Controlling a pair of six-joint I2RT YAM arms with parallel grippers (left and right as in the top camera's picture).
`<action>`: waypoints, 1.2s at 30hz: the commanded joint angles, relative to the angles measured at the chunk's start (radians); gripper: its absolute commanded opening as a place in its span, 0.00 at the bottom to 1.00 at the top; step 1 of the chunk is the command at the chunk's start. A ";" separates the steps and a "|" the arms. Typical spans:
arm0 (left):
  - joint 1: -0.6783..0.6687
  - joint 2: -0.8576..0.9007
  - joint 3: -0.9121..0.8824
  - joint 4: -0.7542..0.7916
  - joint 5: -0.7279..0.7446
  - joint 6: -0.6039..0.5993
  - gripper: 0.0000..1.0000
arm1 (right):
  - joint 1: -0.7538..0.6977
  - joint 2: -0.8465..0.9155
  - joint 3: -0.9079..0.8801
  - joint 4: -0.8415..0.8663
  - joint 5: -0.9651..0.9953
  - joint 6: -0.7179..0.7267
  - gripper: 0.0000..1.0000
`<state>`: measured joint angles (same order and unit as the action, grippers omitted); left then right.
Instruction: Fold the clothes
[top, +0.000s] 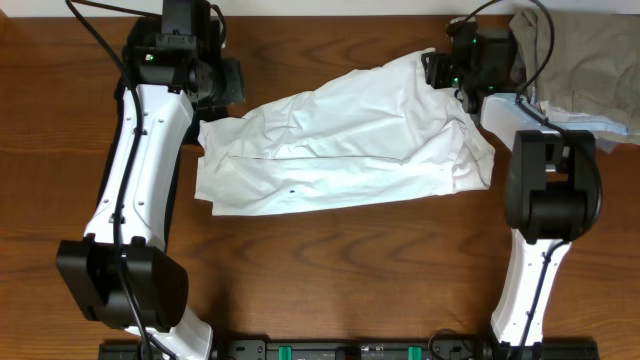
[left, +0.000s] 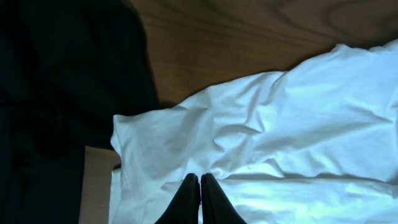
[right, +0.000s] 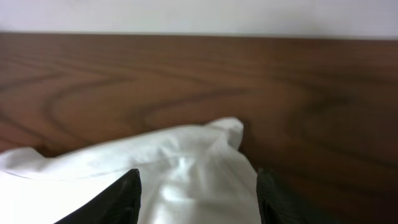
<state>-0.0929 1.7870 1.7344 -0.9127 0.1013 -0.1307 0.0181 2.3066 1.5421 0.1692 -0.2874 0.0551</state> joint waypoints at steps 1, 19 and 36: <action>0.002 0.008 -0.014 -0.003 -0.008 -0.004 0.06 | 0.004 0.043 0.010 0.033 0.006 0.020 0.57; 0.002 0.009 -0.014 -0.007 -0.008 -0.005 0.06 | -0.006 0.115 0.013 0.131 0.016 0.068 0.43; 0.002 0.009 -0.016 -0.007 -0.008 -0.005 0.06 | -0.022 0.095 0.410 -0.356 -0.069 0.038 0.01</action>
<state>-0.0929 1.7870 1.7283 -0.9165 0.1013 -0.1307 0.0055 2.4260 1.8351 -0.1165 -0.3267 0.1268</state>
